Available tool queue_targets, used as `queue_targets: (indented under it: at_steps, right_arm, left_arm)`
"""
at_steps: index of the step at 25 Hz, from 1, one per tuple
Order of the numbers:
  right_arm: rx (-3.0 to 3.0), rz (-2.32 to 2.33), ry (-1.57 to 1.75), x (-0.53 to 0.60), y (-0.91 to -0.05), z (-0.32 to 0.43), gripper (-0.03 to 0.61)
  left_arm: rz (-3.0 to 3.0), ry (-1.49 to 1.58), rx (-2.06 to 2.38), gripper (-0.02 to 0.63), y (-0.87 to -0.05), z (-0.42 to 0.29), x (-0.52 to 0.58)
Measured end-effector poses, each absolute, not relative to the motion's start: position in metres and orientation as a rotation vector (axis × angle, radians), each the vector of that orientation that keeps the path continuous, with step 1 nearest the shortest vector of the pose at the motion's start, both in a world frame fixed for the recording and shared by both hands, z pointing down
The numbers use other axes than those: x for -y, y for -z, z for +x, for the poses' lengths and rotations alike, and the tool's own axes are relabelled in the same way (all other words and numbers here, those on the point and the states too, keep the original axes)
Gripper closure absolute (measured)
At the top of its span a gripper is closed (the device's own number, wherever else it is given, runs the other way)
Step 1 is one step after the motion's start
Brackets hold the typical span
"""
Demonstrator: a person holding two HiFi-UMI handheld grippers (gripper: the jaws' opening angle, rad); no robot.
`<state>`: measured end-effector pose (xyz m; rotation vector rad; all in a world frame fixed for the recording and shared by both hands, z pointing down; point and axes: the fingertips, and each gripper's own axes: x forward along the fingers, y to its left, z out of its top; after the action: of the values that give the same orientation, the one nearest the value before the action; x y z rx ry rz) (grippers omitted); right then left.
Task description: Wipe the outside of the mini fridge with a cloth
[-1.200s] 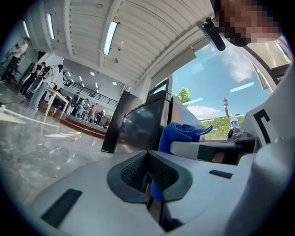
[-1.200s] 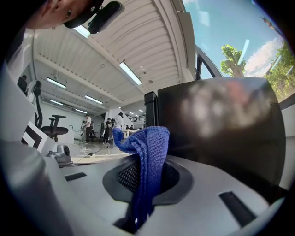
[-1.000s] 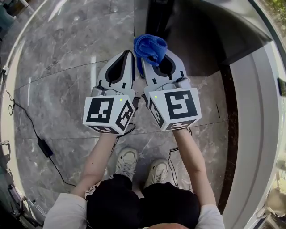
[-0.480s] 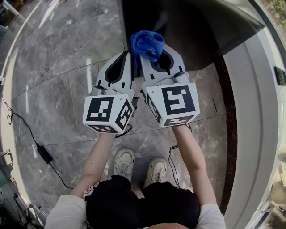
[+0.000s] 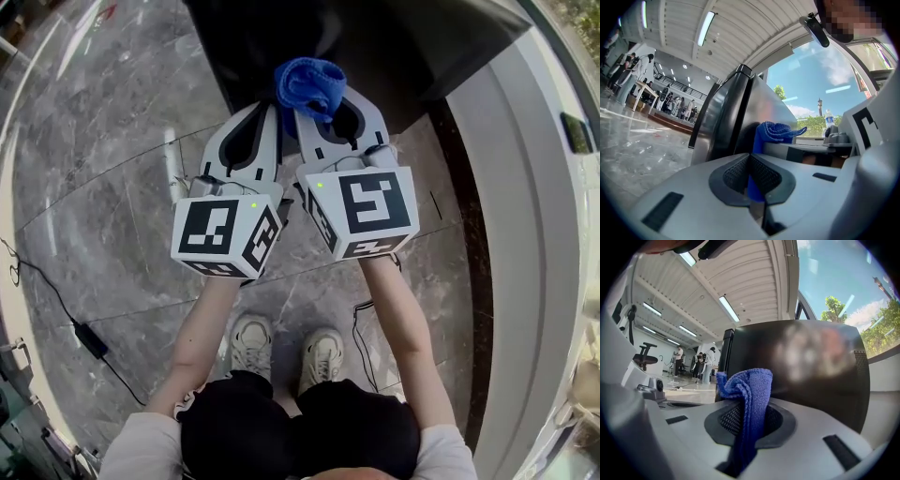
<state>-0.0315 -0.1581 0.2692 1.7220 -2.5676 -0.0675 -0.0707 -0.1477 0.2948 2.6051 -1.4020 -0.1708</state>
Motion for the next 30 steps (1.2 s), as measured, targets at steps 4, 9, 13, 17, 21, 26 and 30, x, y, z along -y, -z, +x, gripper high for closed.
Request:
queue_targets:
  at_steps: [4,9,13,17,21,26,30]
  right_arm:
    - [2.513,1.787,0.079,0.162,-0.269,-0.002,0.526]
    - [2.475,1.865,0.076,0.162,-0.273,0.03,0.526]
    - [2.432,1.933,0.069,0.165,-0.276,0.061,0.526]
    - [2.367,2.017,0.058,0.17,-0.28,0.097,0.526]
    - [2.292,2.134,0.04,0.175,-0.281,0.141,0.526]
    - [2.185,2.217,0.057,0.185,-0.283,0.186,0.526]
    - [2.184,2.238,0.071,0.189,-0.281,0.21,0.526]
  left_arm:
    - [2.612,0.167,1.35,0.609,-0.3,-0.045,0.153]
    - [2.645,0.171,1.269,0.609,-0.302,-0.01,0.155]
    - [2.684,0.17,1.199,0.609,-0.304,0.02,0.158]
    - [2.696,0.166,1.15,0.609,-0.309,0.042,0.164]
    - [2.707,0.159,1.12,0.609,-0.313,0.062,0.17]
    - [2.688,0.132,1.101,0.609,-0.33,0.077,0.179]
    - [2.685,0.113,1.075,0.609,-0.34,0.094,0.18]
